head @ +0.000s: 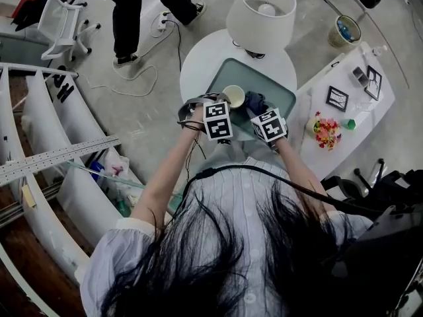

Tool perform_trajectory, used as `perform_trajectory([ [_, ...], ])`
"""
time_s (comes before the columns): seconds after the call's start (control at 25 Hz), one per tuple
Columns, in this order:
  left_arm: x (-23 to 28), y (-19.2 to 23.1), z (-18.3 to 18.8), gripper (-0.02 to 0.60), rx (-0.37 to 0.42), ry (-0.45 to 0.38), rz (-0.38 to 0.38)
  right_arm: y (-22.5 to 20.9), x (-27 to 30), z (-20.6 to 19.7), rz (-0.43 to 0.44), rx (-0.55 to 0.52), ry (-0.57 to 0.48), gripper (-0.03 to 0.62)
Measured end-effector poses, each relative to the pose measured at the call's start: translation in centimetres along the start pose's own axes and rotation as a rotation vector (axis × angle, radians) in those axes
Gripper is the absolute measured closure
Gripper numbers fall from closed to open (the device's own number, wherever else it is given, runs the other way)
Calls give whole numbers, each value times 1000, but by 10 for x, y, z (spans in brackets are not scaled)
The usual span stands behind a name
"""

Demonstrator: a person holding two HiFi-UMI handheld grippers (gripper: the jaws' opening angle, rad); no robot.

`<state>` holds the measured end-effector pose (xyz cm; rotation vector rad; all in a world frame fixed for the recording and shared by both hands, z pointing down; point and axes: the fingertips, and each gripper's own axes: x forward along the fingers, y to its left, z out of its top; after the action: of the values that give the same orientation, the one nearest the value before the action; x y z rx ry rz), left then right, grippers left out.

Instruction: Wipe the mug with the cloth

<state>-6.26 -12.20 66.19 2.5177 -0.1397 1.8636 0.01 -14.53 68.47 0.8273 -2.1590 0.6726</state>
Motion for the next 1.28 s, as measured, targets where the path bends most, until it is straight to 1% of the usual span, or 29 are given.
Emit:
perform_trajectory([
  [0.08, 3, -1, -4, 484, 24, 16, 0, 0, -1, -1, -1, 0, 3, 500],
  [0.28, 9, 5, -4, 483, 60, 30, 57, 1, -1, 0, -5, 1, 6, 500],
  [0.4, 13, 9, -2, 492, 42, 25, 76, 1, -1, 0, -7, 2, 7, 500],
  [0.52, 13, 8, -1, 495, -20, -14, 68, 1, -2, 0, -7, 2, 5, 500],
  [0.68, 12, 10, 4, 502, -125, -62, 71, 3, -2, 0, -3, 1, 4, 500],
  [0.88, 14, 8, 10, 513, -190, -91, 58, 4, 0, 0, -5, 5, 0, 500],
  [1.12, 16, 10, 21, 517, -340, -130, 42, 3, 0, 0, -12, 15, -3, 500],
  [1.28, 18, 14, 28, 517, -453, -142, 53, 1, -1, 1, -13, 22, -6, 500],
])
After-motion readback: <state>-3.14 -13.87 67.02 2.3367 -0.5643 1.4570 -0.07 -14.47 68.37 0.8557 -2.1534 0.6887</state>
